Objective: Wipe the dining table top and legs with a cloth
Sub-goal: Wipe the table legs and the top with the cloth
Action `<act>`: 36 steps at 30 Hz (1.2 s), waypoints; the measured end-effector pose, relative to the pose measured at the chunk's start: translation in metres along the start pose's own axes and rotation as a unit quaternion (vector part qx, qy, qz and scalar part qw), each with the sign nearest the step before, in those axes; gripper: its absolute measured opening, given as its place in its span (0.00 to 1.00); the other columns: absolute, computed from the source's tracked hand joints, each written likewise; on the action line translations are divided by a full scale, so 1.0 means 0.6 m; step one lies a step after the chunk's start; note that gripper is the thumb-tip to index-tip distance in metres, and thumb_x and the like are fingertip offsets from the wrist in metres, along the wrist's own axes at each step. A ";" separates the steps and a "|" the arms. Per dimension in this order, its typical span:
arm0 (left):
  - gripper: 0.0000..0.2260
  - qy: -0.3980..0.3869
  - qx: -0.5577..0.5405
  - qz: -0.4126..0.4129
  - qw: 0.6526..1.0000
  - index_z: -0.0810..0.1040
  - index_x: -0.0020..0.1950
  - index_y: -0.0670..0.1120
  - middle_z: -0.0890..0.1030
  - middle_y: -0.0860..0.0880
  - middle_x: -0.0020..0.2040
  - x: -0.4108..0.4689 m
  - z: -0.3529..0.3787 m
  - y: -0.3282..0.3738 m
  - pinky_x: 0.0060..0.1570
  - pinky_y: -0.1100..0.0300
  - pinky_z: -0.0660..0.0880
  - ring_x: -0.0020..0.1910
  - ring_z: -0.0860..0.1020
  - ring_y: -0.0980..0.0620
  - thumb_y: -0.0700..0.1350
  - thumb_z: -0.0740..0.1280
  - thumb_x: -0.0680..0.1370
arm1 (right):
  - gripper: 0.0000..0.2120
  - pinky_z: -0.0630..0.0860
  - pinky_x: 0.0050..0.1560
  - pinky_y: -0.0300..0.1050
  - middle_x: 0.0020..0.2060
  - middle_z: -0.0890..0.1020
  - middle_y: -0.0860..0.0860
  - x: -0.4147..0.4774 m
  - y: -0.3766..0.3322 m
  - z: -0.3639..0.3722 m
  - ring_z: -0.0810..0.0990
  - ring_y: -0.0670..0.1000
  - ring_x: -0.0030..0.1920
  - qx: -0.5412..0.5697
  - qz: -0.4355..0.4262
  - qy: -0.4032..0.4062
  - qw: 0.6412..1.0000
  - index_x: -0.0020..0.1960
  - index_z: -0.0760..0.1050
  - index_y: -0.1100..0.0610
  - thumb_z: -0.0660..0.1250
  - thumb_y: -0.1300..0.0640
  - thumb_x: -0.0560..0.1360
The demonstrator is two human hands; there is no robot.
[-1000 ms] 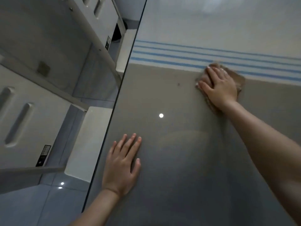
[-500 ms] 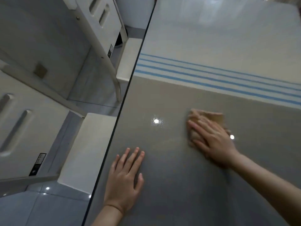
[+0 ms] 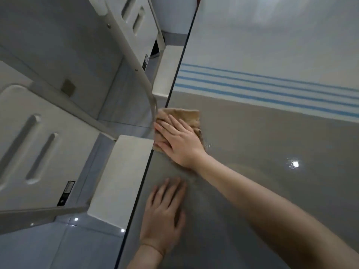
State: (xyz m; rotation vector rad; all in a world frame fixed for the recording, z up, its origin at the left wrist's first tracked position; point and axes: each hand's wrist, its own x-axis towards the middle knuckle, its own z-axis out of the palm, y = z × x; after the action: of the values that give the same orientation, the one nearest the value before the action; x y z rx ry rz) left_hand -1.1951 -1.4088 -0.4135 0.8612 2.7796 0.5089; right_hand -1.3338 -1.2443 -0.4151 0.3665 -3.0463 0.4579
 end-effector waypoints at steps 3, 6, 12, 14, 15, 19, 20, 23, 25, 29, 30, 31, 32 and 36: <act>0.28 0.001 -0.005 -0.007 1.000 0.68 0.74 0.52 0.67 0.54 0.74 0.001 0.001 0.000 0.71 0.47 0.59 0.74 0.64 0.50 0.51 0.61 0.72 | 0.26 0.59 0.75 0.50 0.75 0.67 0.48 -0.161 0.089 -0.044 0.62 0.52 0.76 -0.019 0.013 -0.005 1.000 0.76 0.64 0.49 0.55 0.43 0.80; 0.28 0.008 -0.008 -0.014 1.000 0.68 0.74 0.53 0.67 0.55 0.75 0.001 0.001 0.003 0.72 0.46 0.60 0.75 0.63 0.50 0.50 0.61 0.73 | 0.30 0.59 0.75 0.53 0.76 0.65 0.53 -0.254 0.259 -0.111 0.61 0.55 0.76 -0.042 0.187 0.041 0.981 0.77 0.63 0.53 0.51 0.40 0.79; 0.28 0.003 -0.004 -0.018 1.000 0.67 0.74 0.53 0.66 0.55 0.75 0.000 0.002 0.003 0.73 0.46 0.58 0.76 0.61 0.51 0.50 0.60 0.73 | 0.33 0.49 0.76 0.59 0.77 0.60 0.54 -0.124 0.385 -0.148 0.55 0.61 0.77 -0.007 0.566 0.128 0.814 0.78 0.57 0.56 0.45 0.41 0.77; 0.27 0.008 0.000 -0.015 1.000 0.67 0.74 0.53 0.66 0.55 0.75 -0.001 0.001 0.003 0.74 0.48 0.57 0.76 0.61 0.51 0.50 0.60 0.74 | 0.32 0.49 0.76 0.58 0.77 0.61 0.53 -0.049 0.308 -0.107 0.55 0.59 0.77 -0.005 0.484 0.102 0.869 0.78 0.58 0.55 0.43 0.41 0.79; 0.27 0.010 0.004 -0.016 1.000 0.67 0.74 0.53 0.66 0.55 0.75 0.000 0.001 0.003 0.74 0.48 0.57 0.76 0.61 0.51 0.50 0.60 0.74 | 0.31 0.51 0.76 0.56 0.77 0.62 0.52 -0.030 0.250 -0.083 0.56 0.57 0.77 -0.013 0.398 0.092 0.913 0.77 0.60 0.54 0.43 0.41 0.79; 0.27 0.018 0.008 -0.015 1.000 0.68 0.74 0.52 0.68 0.54 0.74 0.001 0.003 0.004 0.73 0.48 0.58 0.75 0.63 0.50 0.49 0.60 0.73 | 0.24 0.58 0.75 0.53 0.75 0.66 0.48 -0.197 0.019 -0.022 0.59 0.55 0.77 -0.016 0.163 0.072 0.984 0.76 0.65 0.51 0.54 0.45 0.82; 0.27 0.021 0.006 -0.016 1.000 0.68 0.73 0.52 0.68 0.54 0.74 0.001 0.003 0.003 0.73 0.47 0.58 0.75 0.63 0.49 0.49 0.60 0.73 | 0.24 0.60 0.74 0.53 0.76 0.65 0.47 -0.282 -0.035 -0.021 0.58 0.54 0.77 -0.002 0.141 0.050 0.989 0.76 0.64 0.51 0.56 0.45 0.81; 0.26 0.032 0.004 -0.022 0.999 0.69 0.73 0.52 0.68 0.54 0.74 0.002 0.005 0.003 0.73 0.47 0.59 0.75 0.64 0.49 0.49 0.60 0.73 | 0.25 0.63 0.70 0.53 0.77 0.61 0.47 -0.530 -0.085 -0.041 0.58 0.54 0.77 -0.022 -0.003 -0.059 0.998 0.77 0.62 0.50 0.56 0.46 0.80; 0.26 0.039 0.005 -0.023 0.999 0.69 0.73 0.52 0.68 0.54 0.74 0.000 0.006 0.004 0.73 0.48 0.57 0.75 0.63 0.50 0.49 0.59 0.74 | 0.26 0.60 0.71 0.51 0.78 0.59 0.47 -0.598 -0.018 -0.066 0.58 0.53 0.77 -0.055 -0.112 -0.115 0.985 0.78 0.59 0.47 0.54 0.46 0.80; 0.26 0.049 0.010 -0.022 0.999 0.69 0.73 0.52 0.68 0.54 0.74 0.000 0.008 0.004 0.74 0.50 0.55 0.75 0.63 0.50 0.49 0.59 0.73 | 0.27 0.66 0.70 0.57 0.74 0.68 0.54 -0.507 0.171 -0.105 0.67 0.58 0.73 -0.017 0.126 -0.014 0.992 0.74 0.68 0.51 0.57 0.41 0.78; 0.26 0.052 0.011 -0.020 0.998 0.69 0.73 0.52 0.69 0.54 0.74 -0.001 0.009 0.003 0.74 0.50 0.56 0.75 0.63 0.50 0.49 0.59 0.73 | 0.28 0.65 0.71 0.57 0.74 0.68 0.55 -0.456 0.212 -0.113 0.67 0.59 0.73 -0.022 0.218 0.025 0.975 0.74 0.67 0.51 0.55 0.39 0.78; 0.26 0.054 0.012 -0.018 0.998 0.69 0.73 0.52 0.69 0.54 0.74 -0.001 0.009 0.003 0.74 0.50 0.56 0.74 0.64 0.49 0.49 0.59 0.73 | 0.31 0.62 0.73 0.56 0.74 0.67 0.55 -0.402 0.241 -0.118 0.65 0.58 0.74 -0.027 0.296 0.058 0.953 0.75 0.65 0.52 0.53 0.38 0.78; 0.26 0.058 0.011 -0.018 0.998 0.69 0.73 0.52 0.69 0.54 0.74 -0.002 0.009 0.004 0.74 0.50 0.56 0.74 0.64 0.49 0.49 0.59 0.73 | 0.32 0.59 0.74 0.55 0.75 0.66 0.54 -0.348 0.257 -0.118 0.62 0.58 0.75 -0.030 0.359 0.072 0.930 0.76 0.63 0.52 0.51 0.38 0.76; 0.25 0.066 0.003 -0.014 0.998 0.69 0.73 0.52 0.69 0.53 0.73 -0.005 0.008 0.006 0.73 0.50 0.55 0.75 0.63 0.50 0.48 0.59 0.74 | 0.34 0.53 0.76 0.53 0.77 0.63 0.51 -0.240 0.170 -0.081 0.56 0.57 0.77 -0.025 0.404 0.083 0.911 0.77 0.60 0.54 0.50 0.39 0.75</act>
State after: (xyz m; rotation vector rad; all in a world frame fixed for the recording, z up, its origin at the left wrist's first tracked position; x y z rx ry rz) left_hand -1.1895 -1.4066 -0.4162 0.8167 2.9088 0.5721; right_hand -1.2178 -1.1029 -0.4085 -0.9228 -2.8867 0.3902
